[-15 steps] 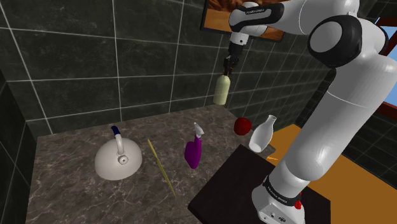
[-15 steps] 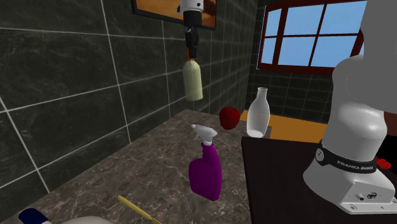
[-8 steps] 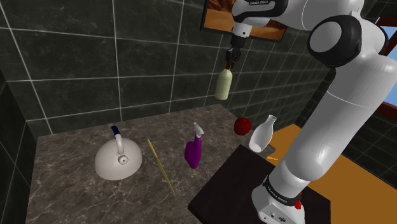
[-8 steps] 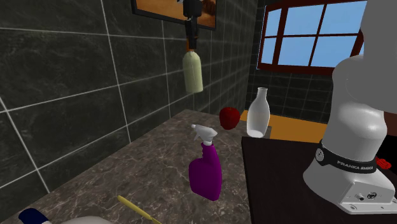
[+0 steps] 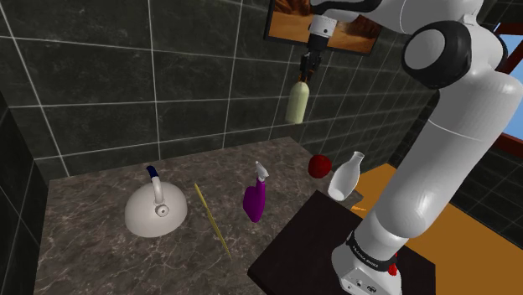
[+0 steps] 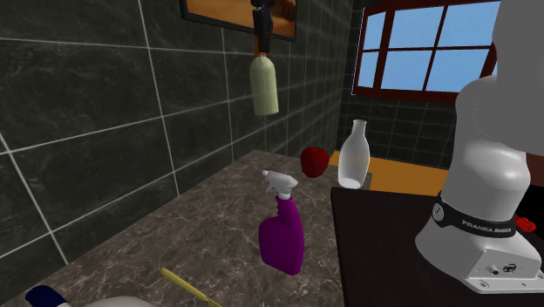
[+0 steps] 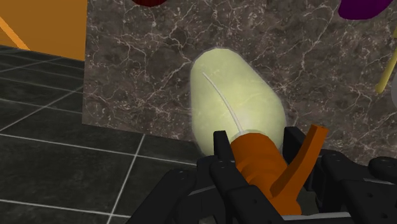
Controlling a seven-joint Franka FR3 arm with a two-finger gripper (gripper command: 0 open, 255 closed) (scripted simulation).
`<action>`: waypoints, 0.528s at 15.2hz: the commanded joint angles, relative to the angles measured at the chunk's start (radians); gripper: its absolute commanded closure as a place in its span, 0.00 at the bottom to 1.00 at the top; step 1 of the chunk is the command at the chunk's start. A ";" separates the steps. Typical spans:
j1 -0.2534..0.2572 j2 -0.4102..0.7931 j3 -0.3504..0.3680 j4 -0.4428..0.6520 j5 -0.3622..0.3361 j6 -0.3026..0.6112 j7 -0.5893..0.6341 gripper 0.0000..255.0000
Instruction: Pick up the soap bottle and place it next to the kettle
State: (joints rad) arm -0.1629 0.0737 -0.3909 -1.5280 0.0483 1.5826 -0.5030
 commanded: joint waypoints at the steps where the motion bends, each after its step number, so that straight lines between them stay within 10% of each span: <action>1: -0.003 0.007 -0.002 0.036 0.003 -0.030 -0.003 1.00; 8: 0.041 -0.061 0.031 0.004 -0.023 -0.059 0.073 1.00</action>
State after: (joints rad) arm -0.1379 0.0400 -0.3721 -1.4946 0.0359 1.5191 -0.4579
